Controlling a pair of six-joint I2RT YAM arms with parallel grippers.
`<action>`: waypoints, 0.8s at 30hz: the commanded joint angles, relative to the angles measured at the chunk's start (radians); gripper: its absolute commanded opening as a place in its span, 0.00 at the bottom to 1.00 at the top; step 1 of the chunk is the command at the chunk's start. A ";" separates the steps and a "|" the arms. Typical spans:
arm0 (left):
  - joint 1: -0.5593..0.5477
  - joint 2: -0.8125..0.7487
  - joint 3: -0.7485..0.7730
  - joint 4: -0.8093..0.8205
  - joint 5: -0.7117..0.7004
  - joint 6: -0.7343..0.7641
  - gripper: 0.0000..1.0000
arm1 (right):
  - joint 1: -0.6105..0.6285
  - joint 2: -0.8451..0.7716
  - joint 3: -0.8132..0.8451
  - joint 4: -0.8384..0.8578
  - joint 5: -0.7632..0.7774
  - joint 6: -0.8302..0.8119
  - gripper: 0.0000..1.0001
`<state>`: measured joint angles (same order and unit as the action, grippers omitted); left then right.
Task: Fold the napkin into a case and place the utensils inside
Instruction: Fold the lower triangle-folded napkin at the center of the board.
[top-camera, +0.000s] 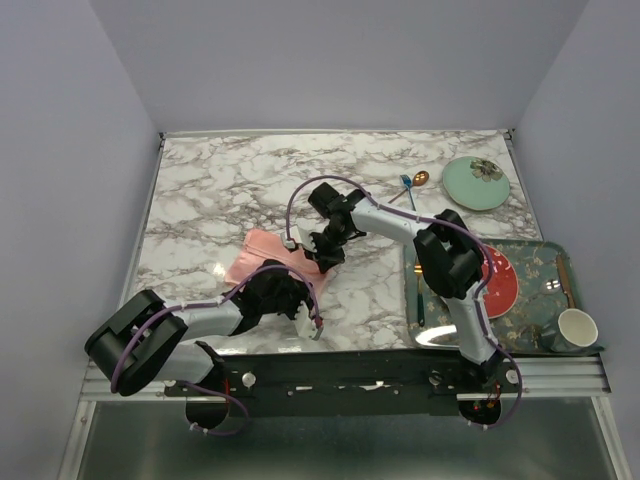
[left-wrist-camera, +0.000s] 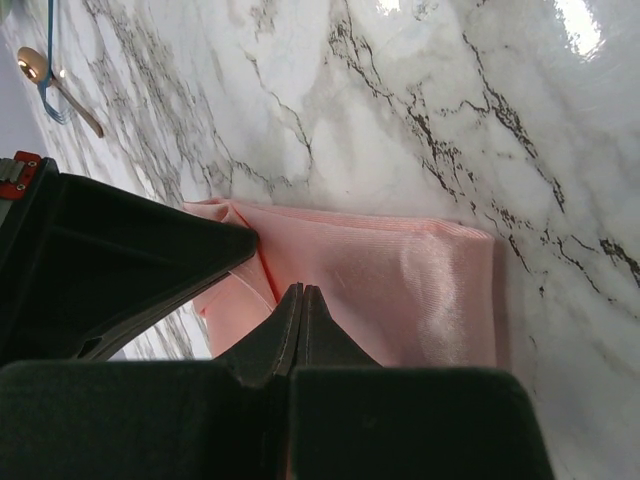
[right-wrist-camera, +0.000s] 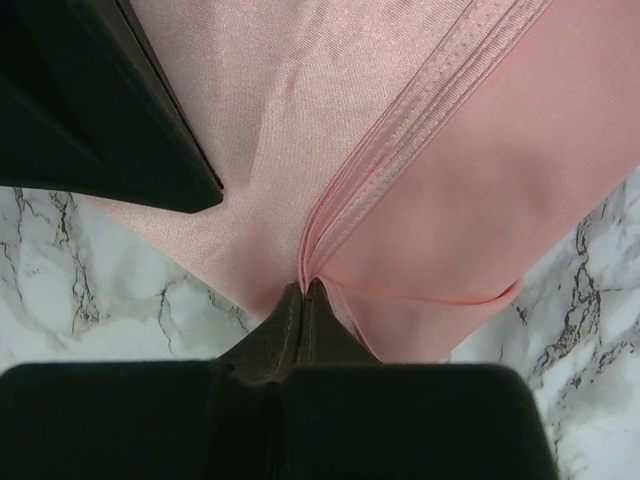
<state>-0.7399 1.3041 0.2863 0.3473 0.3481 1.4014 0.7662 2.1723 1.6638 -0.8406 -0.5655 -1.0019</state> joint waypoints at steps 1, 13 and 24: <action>-0.006 0.000 0.016 -0.027 0.011 -0.013 0.00 | 0.007 0.034 0.014 -0.023 0.038 0.003 0.01; 0.005 -0.486 0.134 -0.345 0.068 -0.341 0.11 | 0.007 0.050 0.005 -0.037 0.122 -0.017 0.01; 0.361 -0.476 0.398 -0.498 -0.124 -1.043 0.11 | -0.013 0.011 -0.065 -0.020 0.231 -0.239 0.01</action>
<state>-0.5724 0.7155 0.5640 -0.0685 0.2955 0.7753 0.7685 2.1696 1.6688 -0.8509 -0.4828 -1.0985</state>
